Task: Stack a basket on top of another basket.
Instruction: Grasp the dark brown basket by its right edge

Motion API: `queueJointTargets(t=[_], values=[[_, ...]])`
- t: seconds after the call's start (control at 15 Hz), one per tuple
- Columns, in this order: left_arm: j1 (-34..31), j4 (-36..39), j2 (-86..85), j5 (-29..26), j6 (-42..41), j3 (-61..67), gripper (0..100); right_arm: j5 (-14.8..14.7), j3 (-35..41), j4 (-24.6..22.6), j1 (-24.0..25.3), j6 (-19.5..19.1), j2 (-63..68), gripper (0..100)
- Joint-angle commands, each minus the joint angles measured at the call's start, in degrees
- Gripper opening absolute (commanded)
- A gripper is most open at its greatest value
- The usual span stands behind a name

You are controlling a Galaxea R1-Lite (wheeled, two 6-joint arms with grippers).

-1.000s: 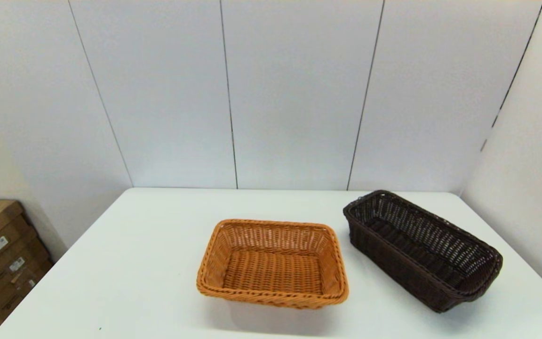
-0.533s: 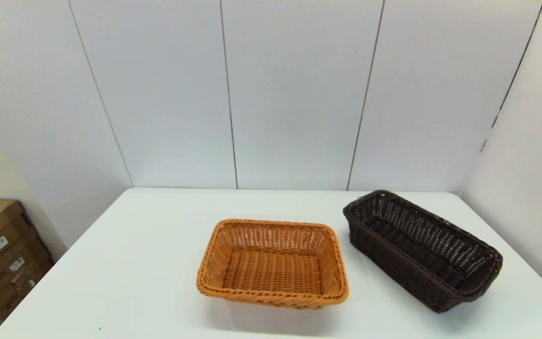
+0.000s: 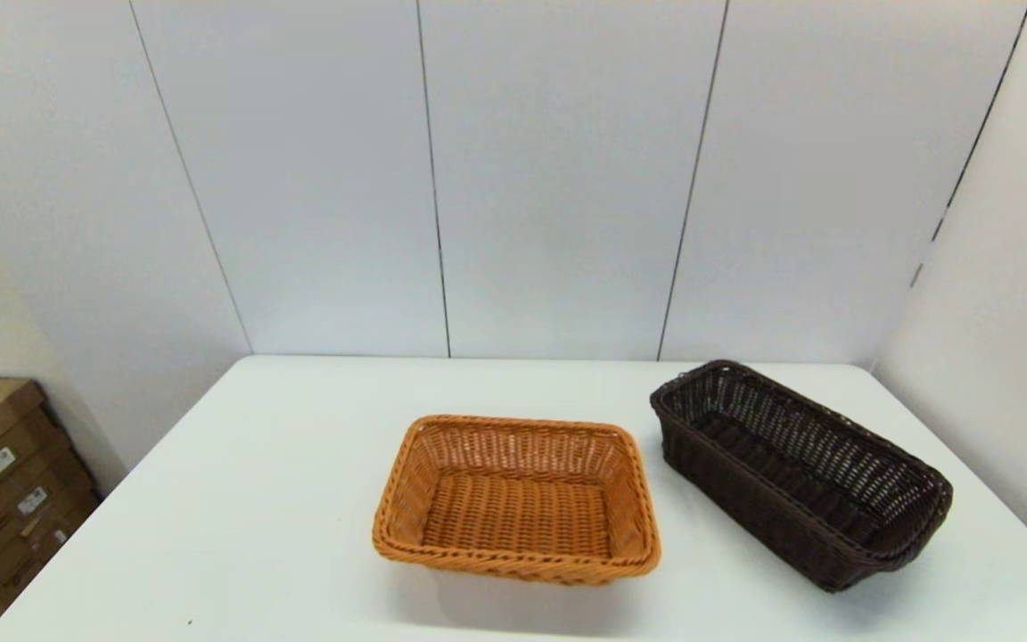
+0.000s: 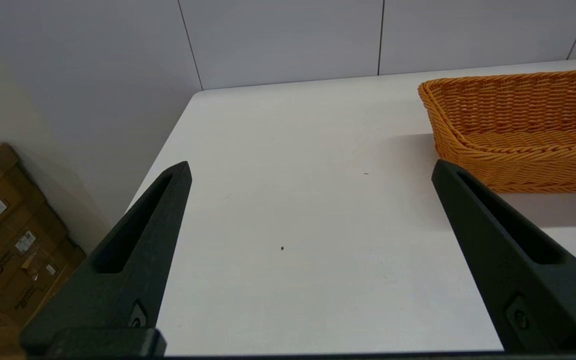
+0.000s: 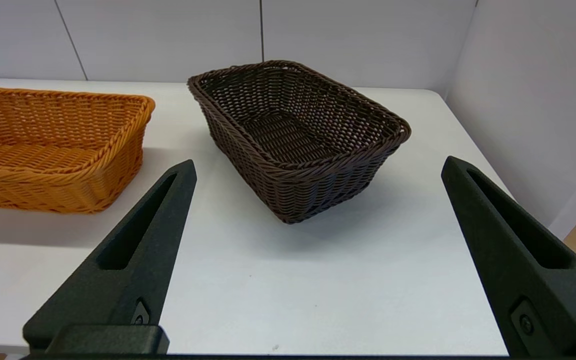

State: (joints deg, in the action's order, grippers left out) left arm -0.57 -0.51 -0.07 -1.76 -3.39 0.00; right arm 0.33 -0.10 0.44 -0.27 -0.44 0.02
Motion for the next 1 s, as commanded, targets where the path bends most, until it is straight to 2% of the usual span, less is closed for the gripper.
queueJointTargets(t=[0.07,0.47,0.8,0.87,1.0], values=[[0.0,0.1,0.0,0.0,0.0,0.1,100,0.0,0.1,0.0,0.0,0.0,0.0,100],[0.0,0.1,0.0,0.0,0.0,0.1,100,0.1,0.0,-0.1,0.0,-0.4,0.0,100],[0.0,0.1,0.0,0.0,0.0,0.1,100,0.8,-0.4,-0.2,0.0,-3.3,0.0,100],[0.0,0.0,0.0,0.0,0.0,0.1,100,1.5,-1.3,-0.1,0.0,-3.5,0.0,100],[0.0,0.1,0.0,0.0,0.0,0.1,100,5.5,-5.0,1.1,0.0,-3.2,0.0,100]])
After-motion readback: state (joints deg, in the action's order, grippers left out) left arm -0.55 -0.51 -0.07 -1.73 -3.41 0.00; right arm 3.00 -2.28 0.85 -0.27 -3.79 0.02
